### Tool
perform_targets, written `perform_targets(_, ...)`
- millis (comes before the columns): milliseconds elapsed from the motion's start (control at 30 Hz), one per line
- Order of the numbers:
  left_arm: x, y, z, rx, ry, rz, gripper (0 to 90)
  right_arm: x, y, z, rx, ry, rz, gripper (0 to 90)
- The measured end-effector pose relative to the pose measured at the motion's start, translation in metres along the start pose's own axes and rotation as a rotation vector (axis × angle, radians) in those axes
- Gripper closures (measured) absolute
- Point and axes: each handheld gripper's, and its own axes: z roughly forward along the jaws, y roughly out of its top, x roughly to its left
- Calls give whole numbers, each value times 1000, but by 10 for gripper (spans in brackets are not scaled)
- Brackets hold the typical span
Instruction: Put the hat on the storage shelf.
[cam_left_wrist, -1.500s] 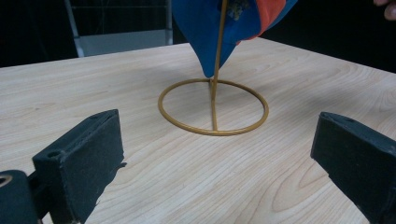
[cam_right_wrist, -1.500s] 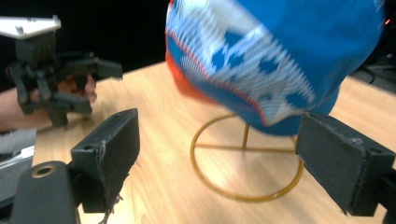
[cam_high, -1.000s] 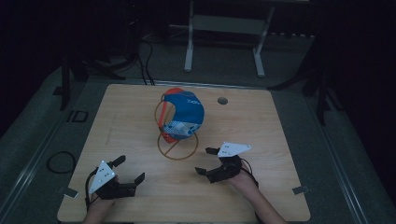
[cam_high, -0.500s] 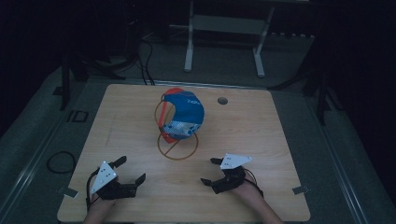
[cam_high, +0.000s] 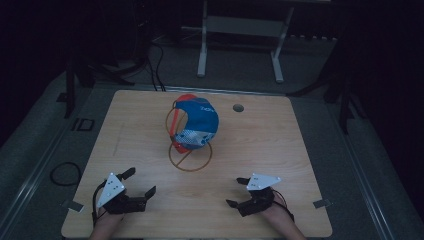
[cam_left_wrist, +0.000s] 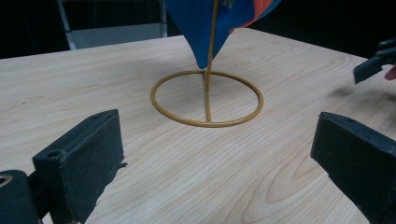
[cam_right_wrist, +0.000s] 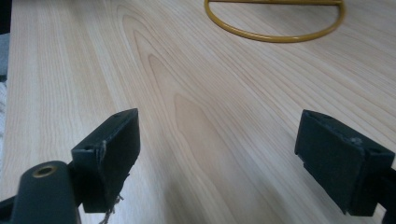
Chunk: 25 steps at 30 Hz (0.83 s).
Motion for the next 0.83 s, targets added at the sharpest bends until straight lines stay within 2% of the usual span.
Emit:
perform_targets(167,1,0,0,-3,-1,-9,28,-4,-9,-10,-5,-37,17,140)
perform_targets(300,0,0,0,-1,1,-1,28,-7,-12,-11,13,-84,-5,140)
perform_targets(500,3,-2,-1,4,10,-2,28,-14,-16,-11,5,-121,18,140)
perform_targets(633,3,-2,-1,5,12,-4,28,-19,-18,-12,-20,-135,57,141)
perform_targets(833,4,-2,-1,3,17,-9,28,-21,-19,-12,-20,-140,60,141)
